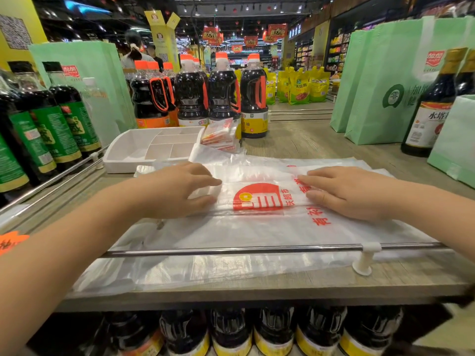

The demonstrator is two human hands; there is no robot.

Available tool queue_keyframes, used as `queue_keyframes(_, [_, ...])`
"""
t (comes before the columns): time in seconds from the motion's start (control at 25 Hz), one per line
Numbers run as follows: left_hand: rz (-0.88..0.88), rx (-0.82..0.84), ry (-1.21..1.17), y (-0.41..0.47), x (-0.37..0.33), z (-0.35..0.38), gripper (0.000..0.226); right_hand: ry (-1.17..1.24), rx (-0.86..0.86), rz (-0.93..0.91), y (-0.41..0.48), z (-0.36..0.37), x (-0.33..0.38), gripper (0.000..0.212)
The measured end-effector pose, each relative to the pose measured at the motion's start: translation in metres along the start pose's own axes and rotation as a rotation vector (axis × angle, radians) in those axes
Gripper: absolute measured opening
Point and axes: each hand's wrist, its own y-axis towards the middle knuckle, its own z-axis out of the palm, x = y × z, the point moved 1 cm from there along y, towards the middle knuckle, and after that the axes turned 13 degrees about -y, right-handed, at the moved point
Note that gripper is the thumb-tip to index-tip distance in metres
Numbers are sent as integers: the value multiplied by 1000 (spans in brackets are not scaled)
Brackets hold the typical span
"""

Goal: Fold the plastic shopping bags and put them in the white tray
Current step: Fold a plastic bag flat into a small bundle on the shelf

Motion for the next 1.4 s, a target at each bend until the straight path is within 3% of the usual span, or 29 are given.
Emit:
queue_keyframes(0.2, [45, 240, -74, -1, -20, 7, 59, 60, 74, -9, -10, -2, 8, 80])
queue_keyframes(0.68, [135, 115, 65, 2, -17, 10, 49, -87, -12, -75, -18, -11, 10, 80])
queue_keyframes(0.92, [170, 131, 58, 11, -23, 18, 52, -30, -46, -160, -9, -12, 26, 65])
queue_keyframes(1.4, [163, 9, 12, 13, -16, 16, 43, -51, -194, -126, -6, -8, 23, 48])
